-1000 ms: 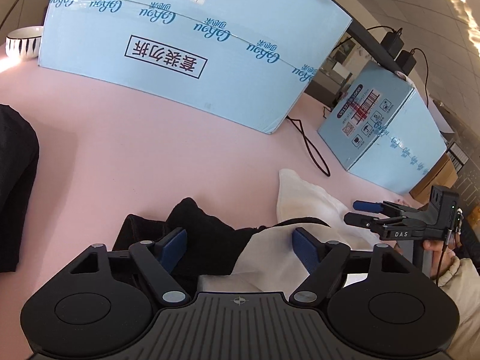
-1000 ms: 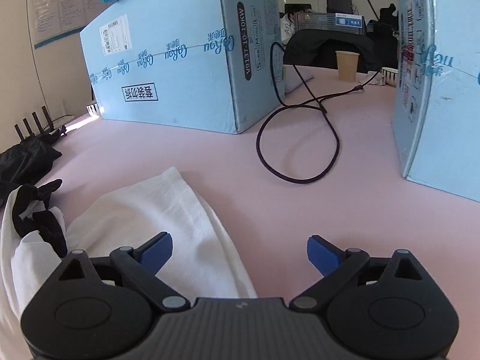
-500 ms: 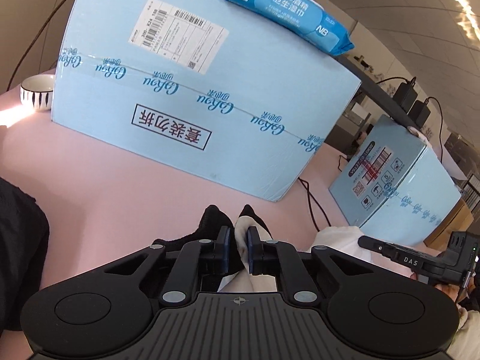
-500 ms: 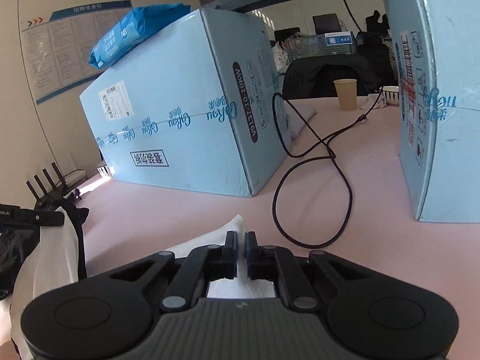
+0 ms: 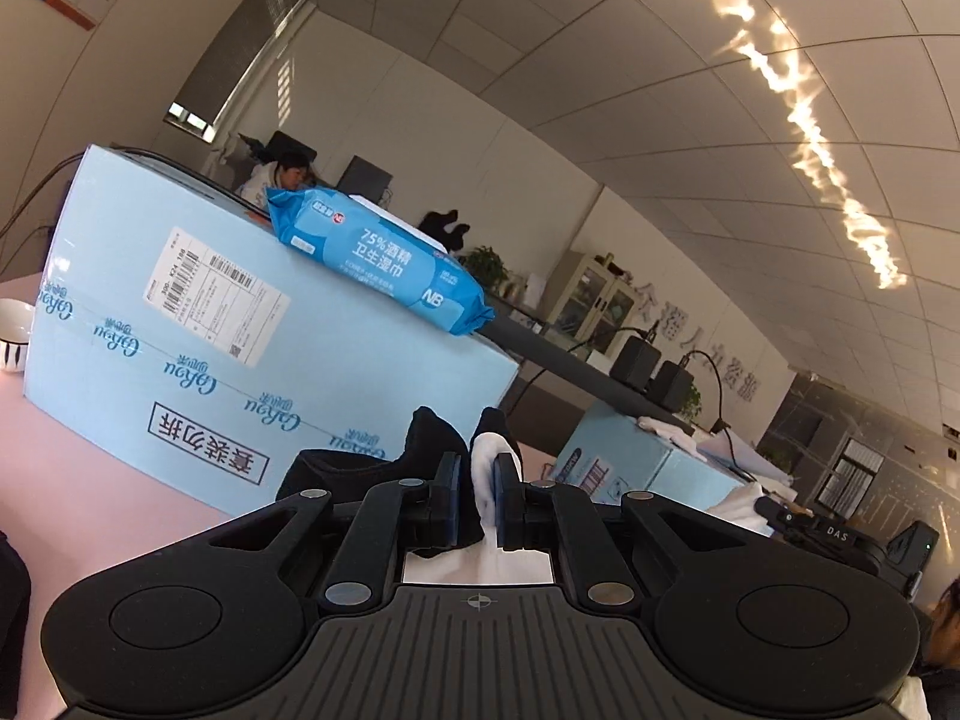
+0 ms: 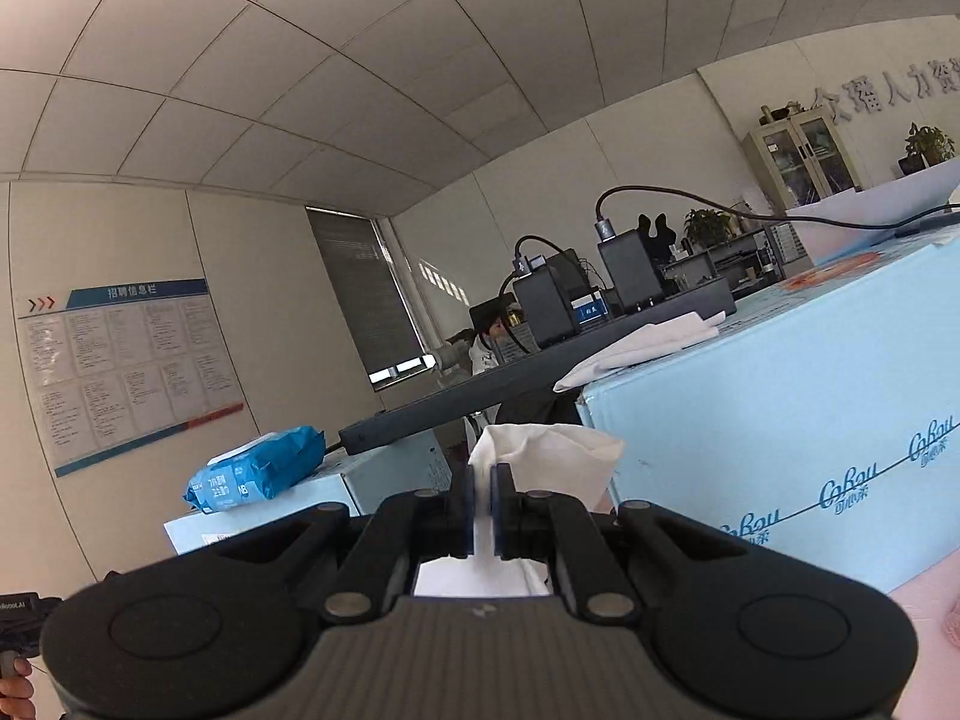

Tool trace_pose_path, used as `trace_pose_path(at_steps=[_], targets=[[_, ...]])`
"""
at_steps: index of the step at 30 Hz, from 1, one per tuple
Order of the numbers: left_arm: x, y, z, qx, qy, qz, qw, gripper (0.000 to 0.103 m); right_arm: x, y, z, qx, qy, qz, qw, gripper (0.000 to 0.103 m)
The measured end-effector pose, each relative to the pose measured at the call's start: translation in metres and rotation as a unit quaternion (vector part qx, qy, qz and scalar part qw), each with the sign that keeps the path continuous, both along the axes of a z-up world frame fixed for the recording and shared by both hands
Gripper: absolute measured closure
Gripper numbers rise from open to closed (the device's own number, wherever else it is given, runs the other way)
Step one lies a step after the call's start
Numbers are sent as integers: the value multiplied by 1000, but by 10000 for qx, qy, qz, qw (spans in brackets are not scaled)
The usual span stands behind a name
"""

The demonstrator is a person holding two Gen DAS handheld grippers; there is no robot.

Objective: Fold clothes

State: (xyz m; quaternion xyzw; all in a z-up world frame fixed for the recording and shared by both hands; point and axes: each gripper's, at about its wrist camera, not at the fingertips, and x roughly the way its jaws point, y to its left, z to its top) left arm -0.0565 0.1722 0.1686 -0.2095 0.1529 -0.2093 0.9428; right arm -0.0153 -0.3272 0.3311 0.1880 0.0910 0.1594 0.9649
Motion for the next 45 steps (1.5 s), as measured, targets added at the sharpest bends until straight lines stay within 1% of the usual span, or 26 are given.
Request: trace_pose_path(at_steps=[2, 4, 6, 9, 11, 13, 14, 15, 16, 17, 18, 20, 21, 22, 23, 24, 27, 30, 32, 35, 38, 41, 42, 43, 44, 45], targets=[[-26, -4, -24, 203, 314, -186, 9991, 93, -14, -13, -14, -127, 328, -6, 9994, 97], [-54, -3, -56, 49, 742, -379, 9965, 93, -27, -20, -42, -307, 799, 70, 9963, 97], [-76, -1, -81, -154, 1023, -465, 9935, 93, -40, -26, -71, -489, 1270, 149, 9906, 97], [-103, -1, -107, -201, 1266, -405, 9909, 93, -64, -24, -108, -732, 1620, 139, 9840, 97], [-115, 1, -120, -227, 1465, -353, 9883, 93, -75, -23, -120, -899, 1771, 135, 9800, 94], [-119, 2, -127, -251, 1713, -471, 9838, 90, -84, -21, -128, -1117, 1958, 210, 9740, 91], [-120, 1, -129, -194, 1796, -550, 9820, 87, -85, -17, -131, -1229, 2010, 246, 9715, 86], [-121, 2, -129, -137, 1844, -591, 9810, 73, -88, -14, -131, -1362, 2043, 277, 9690, 81], [-122, 2, -129, -101, 1863, -605, 9806, 49, -90, -9, -131, -1674, 2078, 355, 9631, 67], [-125, 6, -126, -79, 1768, -546, 9827, 38, -90, -6, -129, -1845, 2029, 358, 9610, 51], [-128, 10, -122, -58, 1652, -474, 9851, 26, -91, -4, -125, -1913, 1872, 329, 9629, 44], [-137, 22, -112, -73, 1267, -291, 9915, 24, -105, 1, -110, -1871, 1336, 331, 9727, 26], [-141, 28, -108, -99, 1089, -213, 9938, 19, -110, 1, -98, -1795, 1013, 395, 9777, 22], [-145, 33, -103, -124, 912, -134, 9957, 14, -112, 2, -89, -1675, 701, 522, 9820, 13], [-145, 36, -101, -145, 874, -123, 9960, 12, -110, 4, -79, -1547, 504, 752, 9838, 4], [-137, 39, -101, -121, 948, -129, 9953, 11, -107, 7, -69, -1417, 321, 993, 9844, 2], [-104, 39, -116, 230, 1419, 89, 9896, 11, -83, 29, -57, -1403, 339, 1515, 9779, 2], [-71, 40, -131, 318, 1699, 113, 9849, 11, -40, 73, -67, -1703, 593, 2012, 9628, 2], [-51, 45, -136, 290, 1766, 73, 9838, 11, 1, 107, -86, -1932, 971, 2277, 9494, 4], [-11, 53, -140, 221, 1933, 233, 9806, 11, 50, 136, -118, -2047, 1554, 2037, 9447, 8], [29, 53, -141, 273, 2037, 325, 9781, 11, 82, 143, -146, -1783, 2075, 1841, 9441, 14], [64, 46, -143, 384, 2053, 113, 9779, 11, 105, 144, -173, -1532, 2513, 1683, 9408, 20], [74, 41, -145, 391, 2094, 24, 9771, 11, 105, 144, -177, -1519, 2543, 1698, 9399, 23], [85, 36, -148, 396, 2137, -71, 9761, 11, 103, 146, -179, -1580, 2399, 1701, 9426, 28], [91, 32, -149, 459, 2094, -93, 9767, 11, 102, 148, -180, -1647, 2342, 1723, 9425, 44], [96, 27, -150, 533, 2034, -101, 9776, 11, 99, 148, -180, -1687, 2329, 1720, 9422, 55]])
